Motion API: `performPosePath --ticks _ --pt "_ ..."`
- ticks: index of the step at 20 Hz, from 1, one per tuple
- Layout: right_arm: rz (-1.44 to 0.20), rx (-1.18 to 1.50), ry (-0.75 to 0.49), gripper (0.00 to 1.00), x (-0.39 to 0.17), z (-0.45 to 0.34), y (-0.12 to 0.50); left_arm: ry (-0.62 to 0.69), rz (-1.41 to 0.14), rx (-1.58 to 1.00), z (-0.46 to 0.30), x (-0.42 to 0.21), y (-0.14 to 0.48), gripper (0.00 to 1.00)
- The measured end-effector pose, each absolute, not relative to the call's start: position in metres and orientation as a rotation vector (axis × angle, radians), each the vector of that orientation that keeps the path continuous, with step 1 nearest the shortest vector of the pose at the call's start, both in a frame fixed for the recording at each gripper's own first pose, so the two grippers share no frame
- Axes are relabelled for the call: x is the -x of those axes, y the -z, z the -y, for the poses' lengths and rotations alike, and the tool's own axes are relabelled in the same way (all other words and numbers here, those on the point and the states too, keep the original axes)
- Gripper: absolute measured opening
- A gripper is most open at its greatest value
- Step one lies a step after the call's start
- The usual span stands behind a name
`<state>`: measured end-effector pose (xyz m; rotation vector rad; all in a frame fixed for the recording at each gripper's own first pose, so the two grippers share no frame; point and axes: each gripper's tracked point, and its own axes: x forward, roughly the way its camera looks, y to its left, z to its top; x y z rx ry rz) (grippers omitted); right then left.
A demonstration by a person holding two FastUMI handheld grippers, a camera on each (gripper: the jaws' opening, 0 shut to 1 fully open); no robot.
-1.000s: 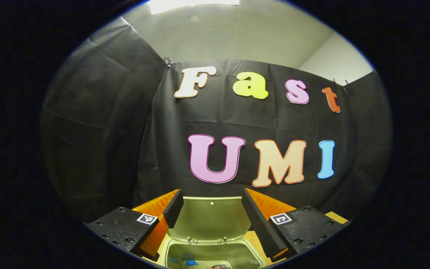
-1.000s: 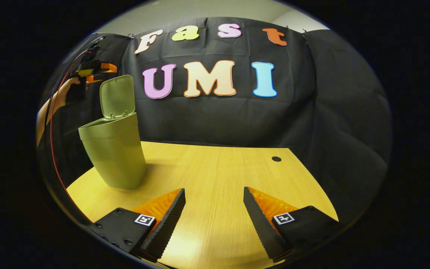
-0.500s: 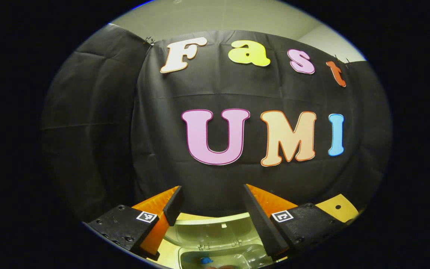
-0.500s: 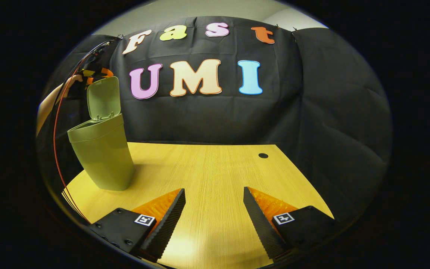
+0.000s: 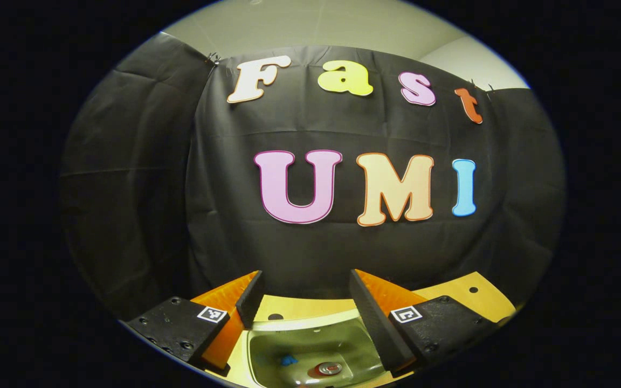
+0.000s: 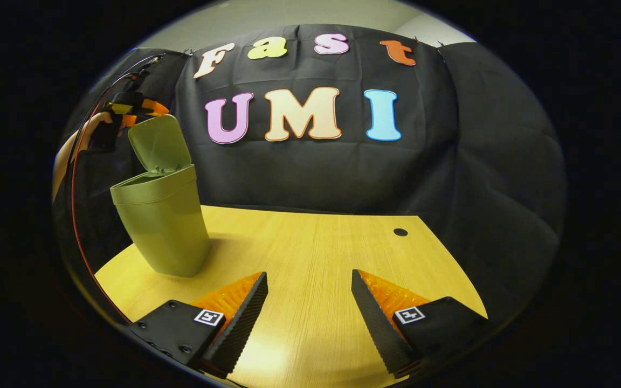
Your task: Press the lid of the desktop garbage bin to open it, pick up the crumpled paper on the desktop and throw it into the bin, then pick up the pop can on the desktop and drop it into the bin, and finally close the garbage bin lid.
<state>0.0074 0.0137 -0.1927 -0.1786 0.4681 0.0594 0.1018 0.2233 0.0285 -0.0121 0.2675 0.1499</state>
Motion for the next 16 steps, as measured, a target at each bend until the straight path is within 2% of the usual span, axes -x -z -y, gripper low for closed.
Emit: performPosePath --ticks 8,10,16 --pt "-0.478 0.192 -0.106 0.99 -0.003 -0.017 0.195 -0.139 -0.354 0.046 -0.190 -0.047 0.037 0.92" --pt "-0.477 0.198 -0.113 0.99 -0.002 -0.017 0.194 -0.128 -0.376 0.049 -0.183 -0.038 0.052 0.94" --pt "-0.489 0.216 -0.125 0.99 0.003 -0.019 0.198 -0.134 -0.395 0.048 -0.180 -0.033 0.075 0.94"
